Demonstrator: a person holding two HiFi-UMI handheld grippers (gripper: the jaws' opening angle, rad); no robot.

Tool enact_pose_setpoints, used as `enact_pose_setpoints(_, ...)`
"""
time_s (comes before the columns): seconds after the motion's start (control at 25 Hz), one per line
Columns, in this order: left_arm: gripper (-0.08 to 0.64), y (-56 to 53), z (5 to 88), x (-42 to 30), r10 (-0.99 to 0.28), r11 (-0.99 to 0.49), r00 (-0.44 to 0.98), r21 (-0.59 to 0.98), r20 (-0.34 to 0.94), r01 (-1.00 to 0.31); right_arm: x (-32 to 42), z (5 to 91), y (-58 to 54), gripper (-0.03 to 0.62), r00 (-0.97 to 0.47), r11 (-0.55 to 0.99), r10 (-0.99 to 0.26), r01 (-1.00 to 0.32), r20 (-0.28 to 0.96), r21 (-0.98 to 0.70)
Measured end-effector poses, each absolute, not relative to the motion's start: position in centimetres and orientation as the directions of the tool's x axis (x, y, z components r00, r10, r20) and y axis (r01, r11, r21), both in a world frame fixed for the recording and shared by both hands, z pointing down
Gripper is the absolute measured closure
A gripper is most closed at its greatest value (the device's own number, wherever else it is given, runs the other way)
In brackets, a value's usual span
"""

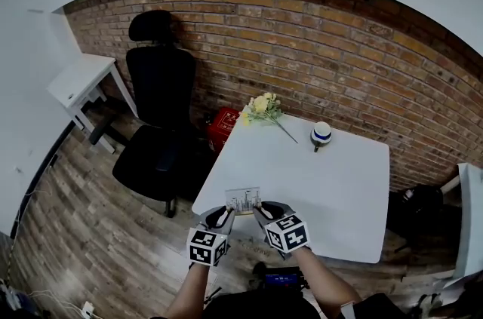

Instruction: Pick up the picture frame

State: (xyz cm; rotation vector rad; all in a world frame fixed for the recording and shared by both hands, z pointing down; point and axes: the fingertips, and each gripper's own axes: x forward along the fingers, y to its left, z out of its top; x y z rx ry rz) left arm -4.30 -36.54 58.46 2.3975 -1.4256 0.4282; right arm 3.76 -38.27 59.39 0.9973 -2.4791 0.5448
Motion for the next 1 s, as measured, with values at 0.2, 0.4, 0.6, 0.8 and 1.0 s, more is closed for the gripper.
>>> enact_pose_setpoints(0.2,0.468,-32.8,58.4,-5.6,-0.778,-0.477,0.478,0.112,0.407,-0.872,2.5,59.6,-34.2,0.491,-0.648,0.646,-0.572,-0.734,0.503,-0.209)
enact_pose_setpoints(0.4,0.468,-28.0,59.3,-7.4,-0.76,-0.495,0.494,0.117,0.423,-0.861,0.7,60.3,-29.3,0.491,-0.638,0.63,-0.577,-0.745,0.51,-0.219)
enact_pose_setpoints(0.6,0.468,-23.7,59.3,-8.5,-0.752,-0.507,0.512,0.131,0.415,-0.852,-0.4,60.4,-24.8,0.492,-0.616,0.606,-0.596,-0.766,0.515,-0.215)
enact_pose_setpoints(0.8,0.468,-19.8,59.4,-8.5,-0.732,-0.536,0.541,0.14,0.415,-0.832,-0.4,60.6,-20.5,0.492,-0.59,0.571,-0.612,-0.791,0.527,-0.222)
enact_pose_setpoints(1.0,0.468,-17.3,59.8,-7.8,-0.715,-0.554,0.565,0.159,0.412,-0.817,0.4,60.9,-17.9,0.492,-0.57,0.554,-0.616,-0.804,0.544,-0.216)
